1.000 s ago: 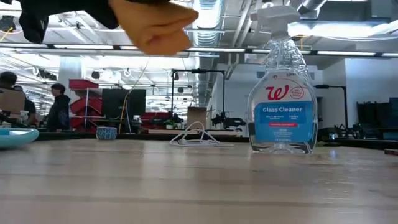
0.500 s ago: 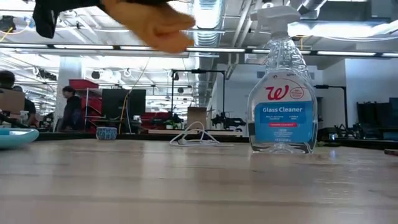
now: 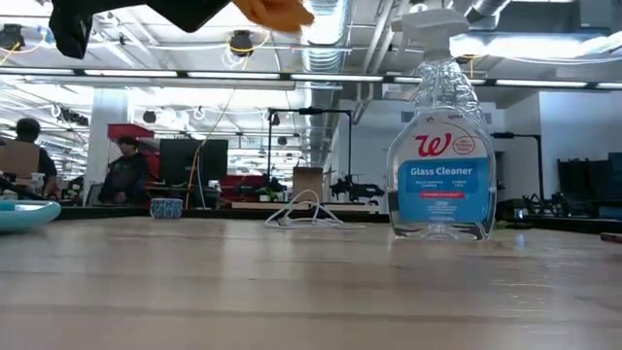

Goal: Apply microfiber cloth
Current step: Wipe the black cellphone using microfiber cloth

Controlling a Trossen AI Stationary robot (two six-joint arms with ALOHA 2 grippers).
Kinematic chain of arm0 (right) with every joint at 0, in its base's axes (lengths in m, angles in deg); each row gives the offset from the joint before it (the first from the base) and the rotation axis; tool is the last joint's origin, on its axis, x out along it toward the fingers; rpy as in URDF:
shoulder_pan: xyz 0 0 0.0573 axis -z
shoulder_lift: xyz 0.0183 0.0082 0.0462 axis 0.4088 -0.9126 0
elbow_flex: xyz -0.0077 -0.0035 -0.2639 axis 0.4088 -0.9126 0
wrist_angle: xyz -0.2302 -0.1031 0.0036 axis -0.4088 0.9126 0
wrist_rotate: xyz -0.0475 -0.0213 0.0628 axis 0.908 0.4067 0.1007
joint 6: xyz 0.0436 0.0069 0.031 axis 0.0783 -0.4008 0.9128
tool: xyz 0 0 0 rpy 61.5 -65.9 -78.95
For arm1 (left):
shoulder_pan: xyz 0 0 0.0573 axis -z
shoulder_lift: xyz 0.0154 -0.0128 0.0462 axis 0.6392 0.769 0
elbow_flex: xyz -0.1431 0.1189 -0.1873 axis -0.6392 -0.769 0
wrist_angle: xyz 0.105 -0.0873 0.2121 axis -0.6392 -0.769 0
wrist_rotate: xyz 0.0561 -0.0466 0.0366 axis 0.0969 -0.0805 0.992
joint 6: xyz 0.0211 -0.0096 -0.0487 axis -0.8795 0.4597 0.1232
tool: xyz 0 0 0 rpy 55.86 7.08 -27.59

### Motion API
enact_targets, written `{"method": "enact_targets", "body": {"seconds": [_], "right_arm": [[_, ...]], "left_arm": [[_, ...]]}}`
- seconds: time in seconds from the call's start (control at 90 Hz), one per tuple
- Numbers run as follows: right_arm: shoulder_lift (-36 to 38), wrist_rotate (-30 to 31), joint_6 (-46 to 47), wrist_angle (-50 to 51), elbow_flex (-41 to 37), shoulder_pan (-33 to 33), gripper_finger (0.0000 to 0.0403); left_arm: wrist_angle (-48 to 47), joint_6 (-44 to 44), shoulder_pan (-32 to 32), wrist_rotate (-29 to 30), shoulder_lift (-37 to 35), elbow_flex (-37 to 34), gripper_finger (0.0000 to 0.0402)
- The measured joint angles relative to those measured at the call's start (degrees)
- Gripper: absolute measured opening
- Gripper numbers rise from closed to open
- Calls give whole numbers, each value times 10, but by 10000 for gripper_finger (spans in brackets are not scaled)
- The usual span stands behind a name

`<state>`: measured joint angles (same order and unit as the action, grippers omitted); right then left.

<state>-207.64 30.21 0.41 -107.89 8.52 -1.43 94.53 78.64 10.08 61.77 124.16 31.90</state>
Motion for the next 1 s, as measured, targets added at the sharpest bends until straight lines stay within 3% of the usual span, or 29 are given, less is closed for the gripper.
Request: {"method": "enact_targets", "body": {"seconds": [0.089,0.167,0.211,0.333,0.456,0.589,0.744,0.922,1.0], "right_arm": [[0,-71,37,66,0,6,1],[0,-89,67,107,2,9,1],[0,-68,69,108,9,8,1],[9,69,-12,99,26,0,1],[35,127,-36,98,27,0,1],[39,118,3,124,28,0,1],[40,1,48,250,29,-2,1],[46,92,22,241,27,-8,1],[57,85,44,245,27,-7,1]], "left_arm": [[-4,-10,-4,-22,0,0,6],[-7,-14,-4,-39,1,-2,6],[-8,-12,-4,-38,1,-2,6],[-6,-8,-6,-32,0,-1,6],[-2,-7,-6,-30,-1,0,6],[-8,-4,-3,-32,-1,0,6],[-15,-7,-2,-48,0,-1,6],[-17,1,-3,-39,0,0,6],[-15,0,-3,-37,0,0,6]]}}
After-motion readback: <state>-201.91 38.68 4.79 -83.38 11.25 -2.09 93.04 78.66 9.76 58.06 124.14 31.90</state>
